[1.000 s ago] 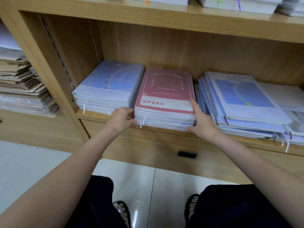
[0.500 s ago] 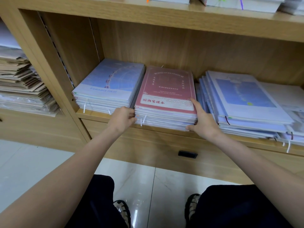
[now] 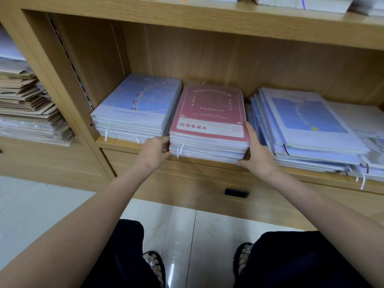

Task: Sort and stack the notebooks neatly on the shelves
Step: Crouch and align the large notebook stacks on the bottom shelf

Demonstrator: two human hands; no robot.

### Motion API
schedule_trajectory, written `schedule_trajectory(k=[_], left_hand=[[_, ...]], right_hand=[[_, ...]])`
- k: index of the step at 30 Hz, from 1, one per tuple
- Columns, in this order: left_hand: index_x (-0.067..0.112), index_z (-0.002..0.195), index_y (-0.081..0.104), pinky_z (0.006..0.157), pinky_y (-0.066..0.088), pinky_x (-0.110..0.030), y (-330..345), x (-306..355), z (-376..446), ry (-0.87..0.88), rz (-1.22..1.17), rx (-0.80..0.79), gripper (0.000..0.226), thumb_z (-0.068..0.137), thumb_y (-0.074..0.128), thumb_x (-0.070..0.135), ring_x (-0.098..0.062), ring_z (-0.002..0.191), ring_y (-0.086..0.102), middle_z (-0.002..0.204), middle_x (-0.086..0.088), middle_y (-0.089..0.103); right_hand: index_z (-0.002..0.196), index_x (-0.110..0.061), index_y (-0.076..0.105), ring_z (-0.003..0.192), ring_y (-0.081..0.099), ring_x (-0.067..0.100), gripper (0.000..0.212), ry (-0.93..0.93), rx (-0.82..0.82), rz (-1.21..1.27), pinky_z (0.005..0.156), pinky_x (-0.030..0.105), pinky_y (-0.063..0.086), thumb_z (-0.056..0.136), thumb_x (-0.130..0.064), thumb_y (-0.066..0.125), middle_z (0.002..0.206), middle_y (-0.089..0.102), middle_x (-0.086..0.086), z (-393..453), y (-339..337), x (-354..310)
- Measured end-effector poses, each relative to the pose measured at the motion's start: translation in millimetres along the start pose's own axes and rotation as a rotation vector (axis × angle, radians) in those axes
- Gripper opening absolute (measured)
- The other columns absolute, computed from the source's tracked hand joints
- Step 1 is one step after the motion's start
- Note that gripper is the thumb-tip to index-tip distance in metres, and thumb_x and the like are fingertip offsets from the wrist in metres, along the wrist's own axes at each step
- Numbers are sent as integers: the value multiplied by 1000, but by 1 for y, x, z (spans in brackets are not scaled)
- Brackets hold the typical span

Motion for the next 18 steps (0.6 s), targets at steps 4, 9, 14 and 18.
schedule_trajectory(k=[4, 9, 14, 18], left_hand=[[-2, 102, 66, 94, 46, -26, 0, 2, 1, 13, -3, 26, 23, 81, 62, -10, -23, 94, 65, 100, -13, 69], [-3, 100, 66, 94, 48, -28, 4, 4, 11, 28, 18, 57, 19, 81, 63, -7, -21, 93, 66, 100, -13, 70], [-1, 100, 67, 94, 50, -38, 9, 7, 18, 22, 55, 103, 21, 80, 64, -6, -24, 94, 67, 101, -14, 70], [-2, 110, 64, 97, 48, -38, 8, 7, 20, 11, 29, 112, 30, 80, 65, -6, -26, 100, 65, 106, -16, 69]], right_hand=[[150, -28, -3, 69, 46, 4, 106, -10, 20, -32, 75, 26, 46, 79, 4, 69, 101, 55, 1, 4, 0, 2], [150, -26, 3, 89, 53, 15, 102, -8, 92, -16, 84, 29, 47, 79, 6, 68, 125, 58, 8, 14, -4, 3], [150, -23, 6, 80, 48, 11, 99, 3, 115, -33, 77, 20, 41, 78, 9, 66, 115, 62, 11, 20, -6, 3], [150, -25, 5, 77, 50, 14, 100, 17, 106, -35, 75, 20, 41, 78, 8, 66, 115, 62, 10, 24, -5, 5]])
Point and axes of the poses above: each hand's wrist, its own z-axis towards the middle knuckle, its own y-axis out of the palm, x = y × z, the point moved 4 cm from there along z, towards the middle knuckle
